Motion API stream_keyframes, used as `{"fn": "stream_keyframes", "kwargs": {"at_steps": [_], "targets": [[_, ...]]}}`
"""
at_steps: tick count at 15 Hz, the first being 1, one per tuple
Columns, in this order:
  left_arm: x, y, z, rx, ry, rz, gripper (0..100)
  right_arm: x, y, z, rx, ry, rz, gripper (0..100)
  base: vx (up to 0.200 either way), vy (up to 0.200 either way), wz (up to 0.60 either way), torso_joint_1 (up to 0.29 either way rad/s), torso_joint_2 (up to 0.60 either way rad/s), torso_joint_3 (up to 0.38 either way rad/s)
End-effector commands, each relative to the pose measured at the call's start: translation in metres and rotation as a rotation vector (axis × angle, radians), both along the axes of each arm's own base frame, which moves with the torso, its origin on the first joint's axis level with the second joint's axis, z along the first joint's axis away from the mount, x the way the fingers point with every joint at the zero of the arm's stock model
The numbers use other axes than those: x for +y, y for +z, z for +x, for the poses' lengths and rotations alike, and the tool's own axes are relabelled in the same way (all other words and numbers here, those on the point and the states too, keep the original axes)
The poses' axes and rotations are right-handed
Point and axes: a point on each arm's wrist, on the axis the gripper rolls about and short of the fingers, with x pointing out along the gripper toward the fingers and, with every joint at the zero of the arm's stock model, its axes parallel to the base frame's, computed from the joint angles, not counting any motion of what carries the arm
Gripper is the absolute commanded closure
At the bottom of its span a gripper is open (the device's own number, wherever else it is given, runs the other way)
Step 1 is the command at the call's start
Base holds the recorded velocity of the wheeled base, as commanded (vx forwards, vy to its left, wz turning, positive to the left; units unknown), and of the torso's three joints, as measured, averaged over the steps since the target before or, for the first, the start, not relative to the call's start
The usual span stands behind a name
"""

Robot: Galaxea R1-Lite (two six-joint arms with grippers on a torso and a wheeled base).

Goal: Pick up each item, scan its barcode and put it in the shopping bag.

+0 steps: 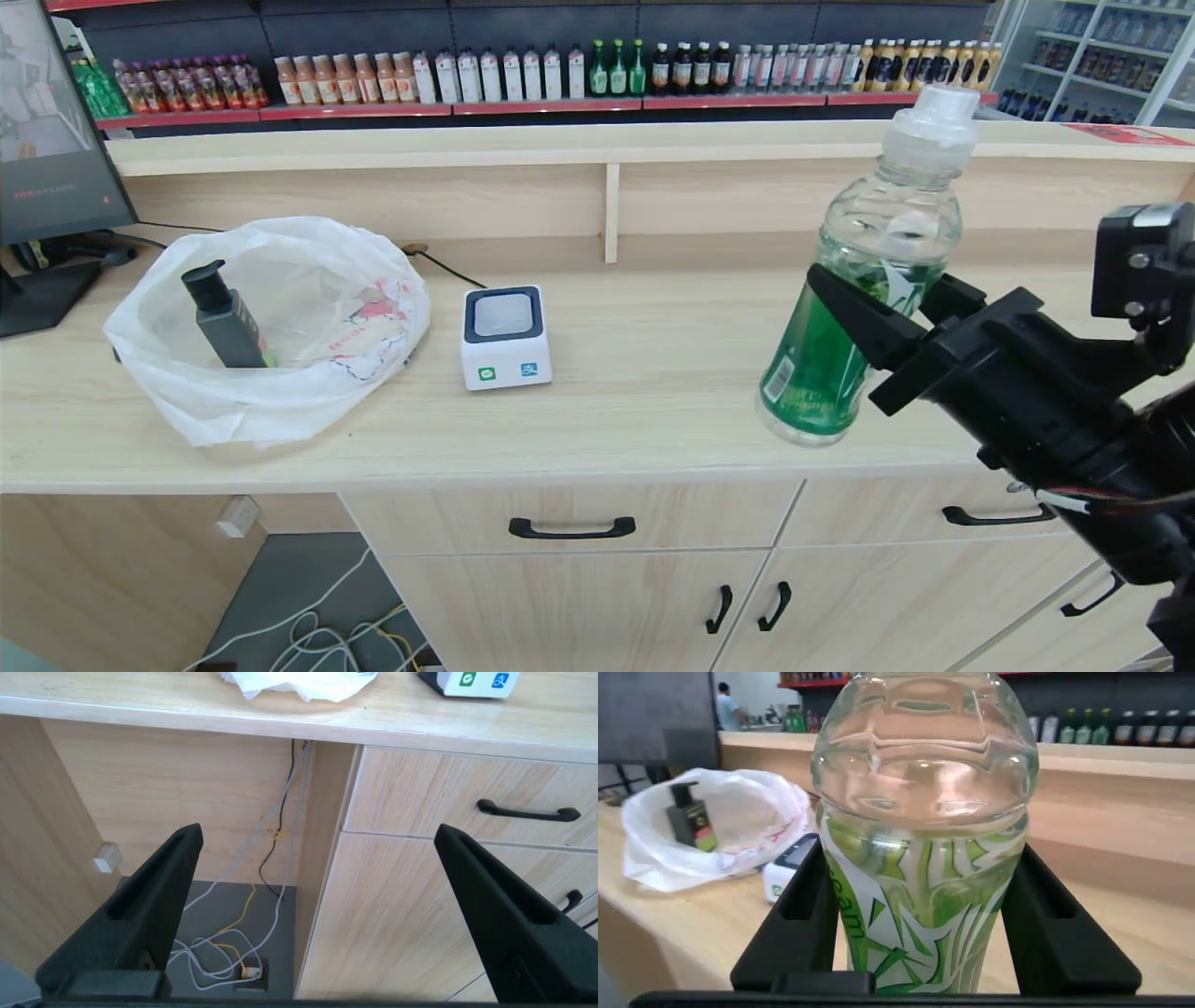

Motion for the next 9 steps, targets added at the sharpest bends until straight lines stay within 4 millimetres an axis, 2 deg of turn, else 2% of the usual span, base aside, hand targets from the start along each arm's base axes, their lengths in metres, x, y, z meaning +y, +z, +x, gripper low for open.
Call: {"fn": "stream_keyframes", "kwargs": {"at_steps": [1,2,9], "targets": [[0.0,0.0,0.0,0.0,0.001,0.0,0,-0.006,0.001,0.01,-0.012,-0.065,-0.006,100,0.0,0.0,0.0,0.0,0.0,0.0],[0.0,0.0,0.0,0.0,0.001,0.0,0,-0.005,0.005,0.018,-0.034,-0.097,0.001,100,0.0,0.0,0.0,0.0,0.0,0.0],[0.0,0.0,0.0,0.0,0.001,0.001,0,-0.005,0.013,0.031,-0.06,-0.194,0.038,100,0.0,0.0,0.0,0.0,0.0,0.0]]}}
